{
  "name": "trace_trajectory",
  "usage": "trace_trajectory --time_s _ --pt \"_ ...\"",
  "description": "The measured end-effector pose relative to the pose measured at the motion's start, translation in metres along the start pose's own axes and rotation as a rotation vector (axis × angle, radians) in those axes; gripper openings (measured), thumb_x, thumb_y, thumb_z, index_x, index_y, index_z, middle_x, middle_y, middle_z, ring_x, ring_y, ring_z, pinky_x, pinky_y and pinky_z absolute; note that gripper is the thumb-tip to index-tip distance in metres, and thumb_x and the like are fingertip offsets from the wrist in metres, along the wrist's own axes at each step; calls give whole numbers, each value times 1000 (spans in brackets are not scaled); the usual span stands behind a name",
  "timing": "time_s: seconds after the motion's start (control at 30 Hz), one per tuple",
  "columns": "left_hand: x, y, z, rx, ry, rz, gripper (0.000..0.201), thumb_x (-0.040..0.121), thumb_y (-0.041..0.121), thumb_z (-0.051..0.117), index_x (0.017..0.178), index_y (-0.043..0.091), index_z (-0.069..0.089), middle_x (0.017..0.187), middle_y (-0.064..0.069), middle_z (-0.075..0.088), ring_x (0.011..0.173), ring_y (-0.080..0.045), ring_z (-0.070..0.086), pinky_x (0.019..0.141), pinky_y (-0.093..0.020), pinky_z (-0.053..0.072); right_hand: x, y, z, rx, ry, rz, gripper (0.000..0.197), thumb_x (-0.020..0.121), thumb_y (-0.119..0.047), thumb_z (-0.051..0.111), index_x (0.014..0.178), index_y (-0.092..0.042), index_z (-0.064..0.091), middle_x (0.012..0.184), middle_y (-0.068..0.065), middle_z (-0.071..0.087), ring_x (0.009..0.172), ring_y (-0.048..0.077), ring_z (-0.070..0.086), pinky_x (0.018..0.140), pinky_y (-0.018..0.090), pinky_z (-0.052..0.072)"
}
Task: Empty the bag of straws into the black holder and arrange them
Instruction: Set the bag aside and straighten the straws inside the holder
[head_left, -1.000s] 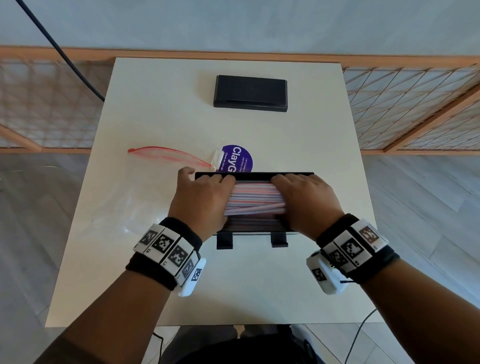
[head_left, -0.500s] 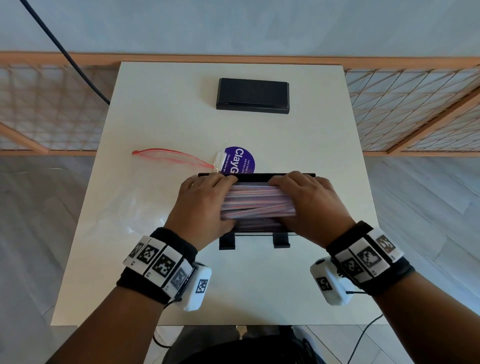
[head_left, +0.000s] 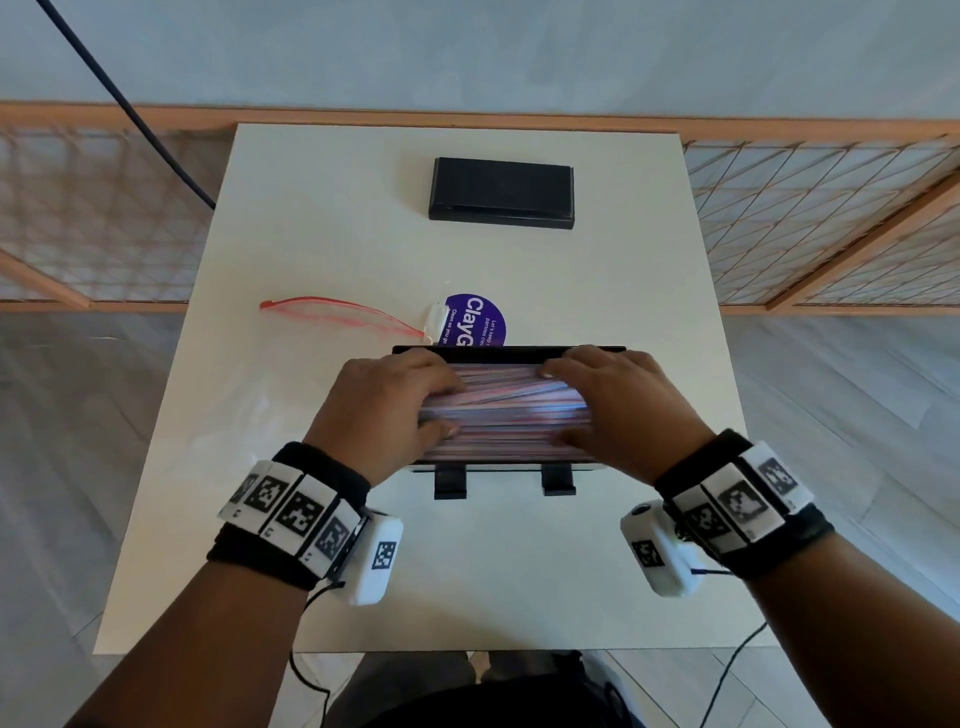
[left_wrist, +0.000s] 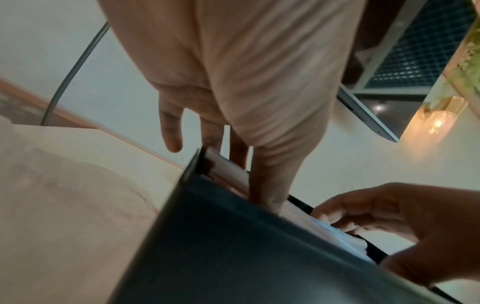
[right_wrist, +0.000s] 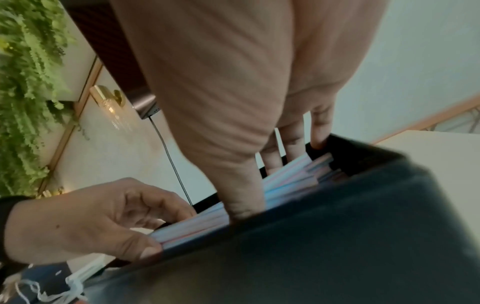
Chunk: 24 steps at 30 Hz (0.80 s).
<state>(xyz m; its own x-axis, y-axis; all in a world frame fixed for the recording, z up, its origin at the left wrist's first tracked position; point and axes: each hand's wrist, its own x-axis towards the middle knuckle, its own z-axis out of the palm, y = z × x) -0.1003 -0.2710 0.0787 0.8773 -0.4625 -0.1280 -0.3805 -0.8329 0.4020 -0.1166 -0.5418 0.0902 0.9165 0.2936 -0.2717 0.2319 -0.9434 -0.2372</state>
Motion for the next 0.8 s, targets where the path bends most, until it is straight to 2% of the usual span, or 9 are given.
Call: trace_trajectory --time_s 0.1,0.23,0.37,0.43,0.57,0.7,0.73,0.77,0.8 --pt "-3 1 -2 -67 71 15 47 88 50 73 130 27 67 134 8 67 114 -19 70 95 -45 55 -3 1 -3 112 120 7 67 76 -44 83 137 -29 59 132 -6 64 114 23 65 107 43 42" --pt "-8 -1 10 -7 85 25 50 101 48 42 142 26 60 144 4 61 130 -23 61 103 -49 50 -9 -5 8 76 70 -6 75 79 -55 77 145 -32 52 144 -6 56 132 19 53 114 42 30" --pt "-16 -6 27 1 207 44 46 102 26 47 144 15 62 148 -4 58 136 -28 57 105 -53 51 -24 -12 23 97 170 -5 65 88 -54 53 149 -30 48 156 -4 46 146 19 42 117 48 28" --pt "-19 -5 32 -20 247 -3 48 105 26 47 148 8 57 156 -9 51 143 -30 50 112 -52 47 -35 -14 34 67 171 -13 66 95 -58 42 153 -27 43 164 -1 37 152 19 33 119 50 25" --pt "-23 7 46 -33 194 -72 62 109 33 30 163 3 28 175 -15 15 163 -32 17 129 -44 25 -45 -18 54 -50 113 13 75 99 -64 27 158 -18 38 166 7 34 153 24 33 123 55 20" --pt "-21 11 47 -246 197 -214 72 106 14 37 168 11 1 177 -5 -8 165 -22 -9 128 -26 1 -44 -22 58 -53 96 39 78 100 -65 24 159 -17 34 167 8 31 154 24 31 123 54 18" --pt "-21 13 44 -331 188 -234 80 104 7 42 167 14 -6 177 -3 -3 164 -13 -3 126 -20 4 -45 -24 58 -57 109 45 77 100 -65 25 159 -16 36 167 7 33 153 24 34 122 54 19" --pt "-22 13 42 -442 181 -266 88 103 2 46 167 19 -12 176 1 12 161 -2 14 123 -14 13 -47 -26 55 -54 137 54 77 100 -66 26 156 -16 40 164 7 38 151 23 38 121 55 20" --pt "-23 15 39 -558 186 -317 93 103 1 50 166 22 -14 166 8 32 147 11 35 115 -5 24 -48 -28 50 -41 191 63 75 99 -66 29 152 -16 47 160 6 46 147 21 44 120 55 22"
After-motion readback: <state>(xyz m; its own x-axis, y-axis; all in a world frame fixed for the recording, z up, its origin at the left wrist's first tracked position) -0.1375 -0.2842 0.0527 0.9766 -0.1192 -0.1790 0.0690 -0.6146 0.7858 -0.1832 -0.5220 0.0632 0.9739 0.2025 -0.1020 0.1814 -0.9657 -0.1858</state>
